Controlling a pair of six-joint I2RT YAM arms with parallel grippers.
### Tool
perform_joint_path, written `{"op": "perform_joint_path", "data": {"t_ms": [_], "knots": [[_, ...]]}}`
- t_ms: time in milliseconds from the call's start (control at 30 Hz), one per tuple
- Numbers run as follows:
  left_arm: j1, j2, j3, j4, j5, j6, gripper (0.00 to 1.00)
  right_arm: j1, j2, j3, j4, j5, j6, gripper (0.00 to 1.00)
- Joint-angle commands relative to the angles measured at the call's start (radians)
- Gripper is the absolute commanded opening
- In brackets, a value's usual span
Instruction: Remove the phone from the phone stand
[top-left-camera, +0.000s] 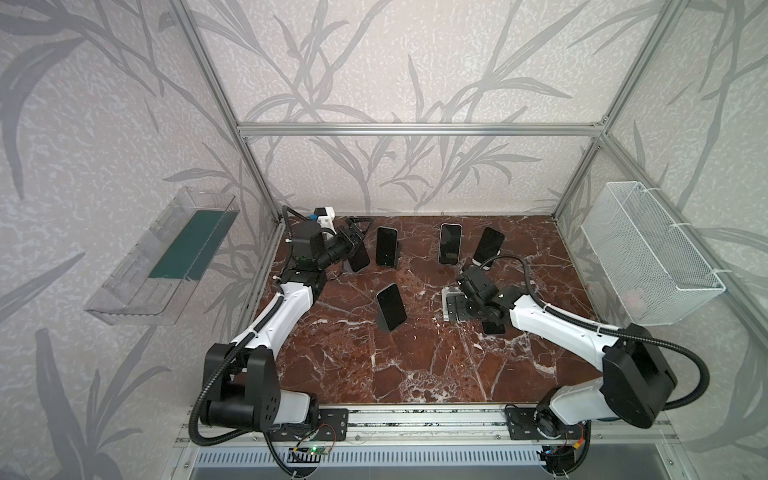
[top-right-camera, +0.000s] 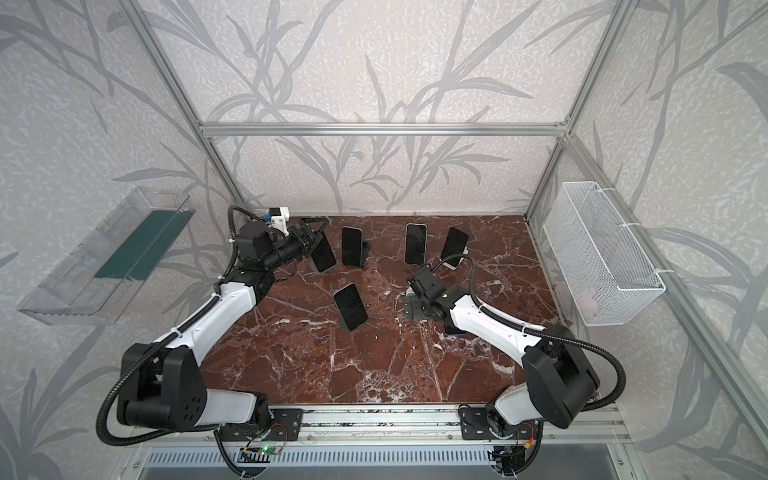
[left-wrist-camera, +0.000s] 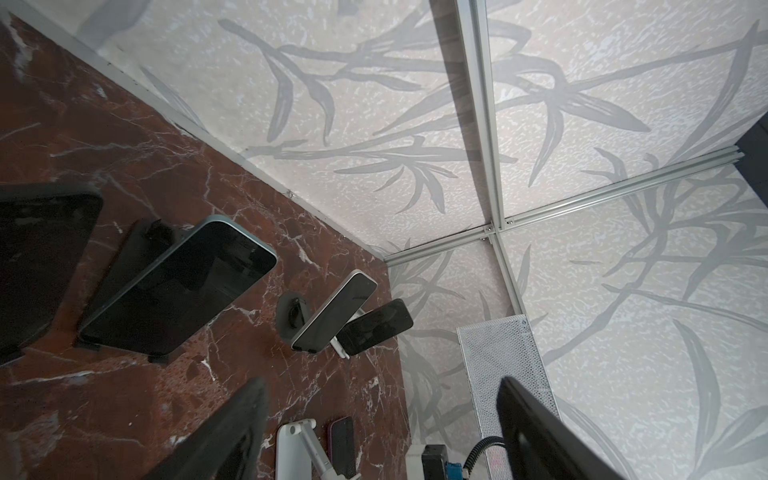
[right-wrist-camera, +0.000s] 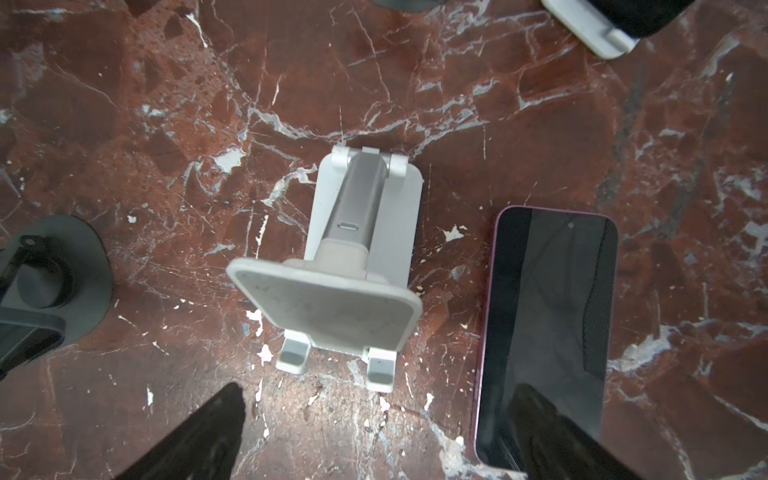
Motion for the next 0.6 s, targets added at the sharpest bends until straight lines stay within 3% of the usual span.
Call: {"op": "perform_joint_path", "data": {"t_ms": [0, 100, 167, 267, 367, 467, 567], "knots": [[-0.002, -0.043, 0.023, -0.063, -0.078, 0.050, 0.85, 0.008, -0.148, -0.072, 0.057, 0.020, 0.034, 0.99], [-0.003, -0.062, 0.024, -0.077, -0.091, 0.067, 0.85, 0.011, -0.278, -0.114, -0.004, 0.028, 0.046, 0.99], [-0.012, -0.091, 0.061, -0.171, -0.108, 0.141, 0.88, 0.011, -0.368, -0.122, -0.076, 0.059, 0.042, 0.99], [-0.058, -0.166, 0.141, -0.399, -0.261, 0.309, 0.94, 0.010, -0.508, -0.145, -0.178, 0.170, 0.030, 0.99], [-0.116, -0.260, 0.158, -0.515, -0.460, 0.384, 0.96, -0.024, -0.595, -0.138, -0.297, 0.269, 0.021, 0.99], [-0.226, -0.325, 0.197, -0.616, -0.641, 0.459, 0.97, -0.152, -0.642, -0.131, -0.304, 0.202, -0.036, 0.99], [-0.418, -0.356, 0.218, -0.656, -0.796, 0.491, 0.94, -0.336, -0.642, -0.132, -0.245, 0.028, -0.072, 0.99]]}}
